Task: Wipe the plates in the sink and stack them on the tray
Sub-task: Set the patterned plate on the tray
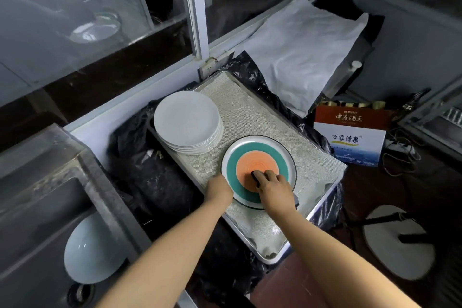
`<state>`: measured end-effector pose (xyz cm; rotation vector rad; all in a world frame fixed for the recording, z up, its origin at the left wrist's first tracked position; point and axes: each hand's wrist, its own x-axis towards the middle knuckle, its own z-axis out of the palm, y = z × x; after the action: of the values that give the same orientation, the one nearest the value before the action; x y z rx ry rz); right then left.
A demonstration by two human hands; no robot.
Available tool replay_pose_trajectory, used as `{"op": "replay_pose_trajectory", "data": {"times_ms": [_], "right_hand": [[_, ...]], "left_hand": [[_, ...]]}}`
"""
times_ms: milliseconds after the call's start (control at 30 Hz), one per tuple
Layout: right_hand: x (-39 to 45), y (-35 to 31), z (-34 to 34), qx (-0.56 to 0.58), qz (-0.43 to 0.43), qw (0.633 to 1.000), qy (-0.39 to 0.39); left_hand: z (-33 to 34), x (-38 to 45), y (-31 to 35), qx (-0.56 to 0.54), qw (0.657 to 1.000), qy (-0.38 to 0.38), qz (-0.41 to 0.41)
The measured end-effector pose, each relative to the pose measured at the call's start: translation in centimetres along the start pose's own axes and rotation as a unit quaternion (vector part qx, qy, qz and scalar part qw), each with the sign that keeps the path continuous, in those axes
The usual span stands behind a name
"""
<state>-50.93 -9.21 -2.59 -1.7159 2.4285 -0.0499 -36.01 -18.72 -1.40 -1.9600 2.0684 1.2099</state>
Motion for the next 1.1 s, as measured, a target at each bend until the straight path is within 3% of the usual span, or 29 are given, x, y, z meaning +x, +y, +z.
{"op": "replay_pose_trajectory", "data": {"times_ms": [300,533,833,1100], "right_hand": [[-0.2,-6.5,-2.6,0.044,-0.039,0.998,0.009],[-1.9,-20.6,-1.3,0.062,-0.152,0.986,-0.010],[-9.8,-40.3,5.2,0.118,-0.267,0.956,-0.035],[-15.4,-46.6,16.3,0.085,-0.217,0.961,-0.150]], "left_hand": [[-5.5,-5.5,-5.6,0.045,0.986,0.080,0.140],[-12.4,-10.4,-20.2,0.038,0.983,0.170,0.052],[-18.1,-14.9,-43.9,0.042,0.979,0.157,-0.123],[-15.1,-11.0,-56.2,-0.073,0.973,0.128,-0.176]]}}
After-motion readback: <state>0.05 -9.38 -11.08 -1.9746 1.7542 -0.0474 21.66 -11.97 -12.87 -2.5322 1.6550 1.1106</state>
